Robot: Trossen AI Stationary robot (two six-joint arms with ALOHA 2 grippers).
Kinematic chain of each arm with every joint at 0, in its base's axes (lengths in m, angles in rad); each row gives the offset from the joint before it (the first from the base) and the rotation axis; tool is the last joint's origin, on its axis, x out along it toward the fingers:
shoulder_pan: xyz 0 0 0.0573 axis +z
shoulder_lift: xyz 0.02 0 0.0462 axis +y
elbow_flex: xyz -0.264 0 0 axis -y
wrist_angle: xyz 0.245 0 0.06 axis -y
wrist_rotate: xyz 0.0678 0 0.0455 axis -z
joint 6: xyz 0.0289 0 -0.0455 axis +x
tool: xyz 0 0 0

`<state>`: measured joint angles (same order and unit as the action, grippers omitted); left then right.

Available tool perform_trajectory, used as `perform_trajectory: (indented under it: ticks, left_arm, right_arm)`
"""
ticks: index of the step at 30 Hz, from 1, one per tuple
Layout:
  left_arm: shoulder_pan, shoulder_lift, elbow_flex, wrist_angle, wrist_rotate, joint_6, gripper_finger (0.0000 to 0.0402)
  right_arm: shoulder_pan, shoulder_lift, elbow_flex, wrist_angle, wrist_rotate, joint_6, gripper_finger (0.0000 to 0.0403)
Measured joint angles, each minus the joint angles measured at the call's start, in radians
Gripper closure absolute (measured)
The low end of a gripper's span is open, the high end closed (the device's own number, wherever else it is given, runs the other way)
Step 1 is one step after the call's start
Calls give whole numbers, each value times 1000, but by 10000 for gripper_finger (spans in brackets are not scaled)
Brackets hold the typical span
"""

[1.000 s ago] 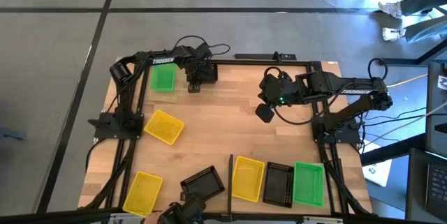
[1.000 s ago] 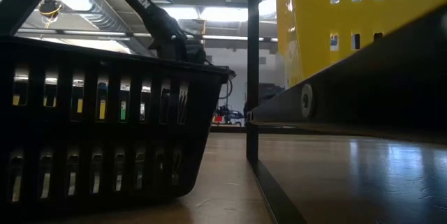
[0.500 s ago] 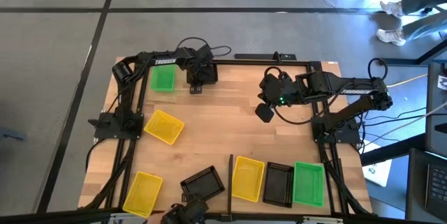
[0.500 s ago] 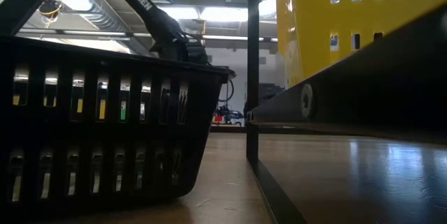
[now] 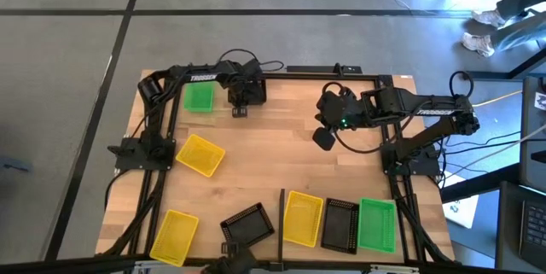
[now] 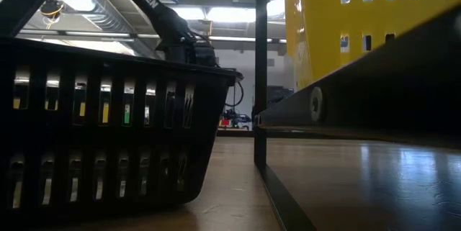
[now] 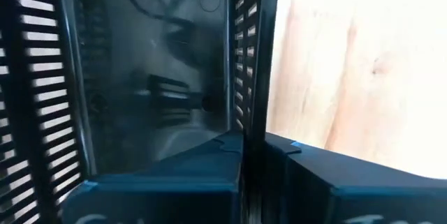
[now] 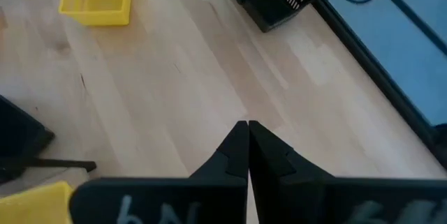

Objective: Stack baskets on shelf by color
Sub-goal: Stack the top black bin on top of the black bin on the shelf

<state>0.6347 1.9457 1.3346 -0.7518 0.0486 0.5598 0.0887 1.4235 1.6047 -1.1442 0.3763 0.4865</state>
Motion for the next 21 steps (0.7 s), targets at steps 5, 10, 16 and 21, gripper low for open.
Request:
perform_trajectory:
  ticks: [5,10,16,21]
  left_arm:
    - [-47,-17,0,-25,-36,0,401]
    - [-89,-56,4,-27,-38,0,401]
    - [-147,-101,5,-27,-42,104,401]
    - [-223,-104,5,-27,-109,266,401]
  right_arm:
    - [0,0,0,0,-1,-101,402]
    - [1,0,0,-2,-12,-219,402]
    - [14,0,0,-3,-39,-403,402]
    - [14,0,0,-3,-39,-443,402]
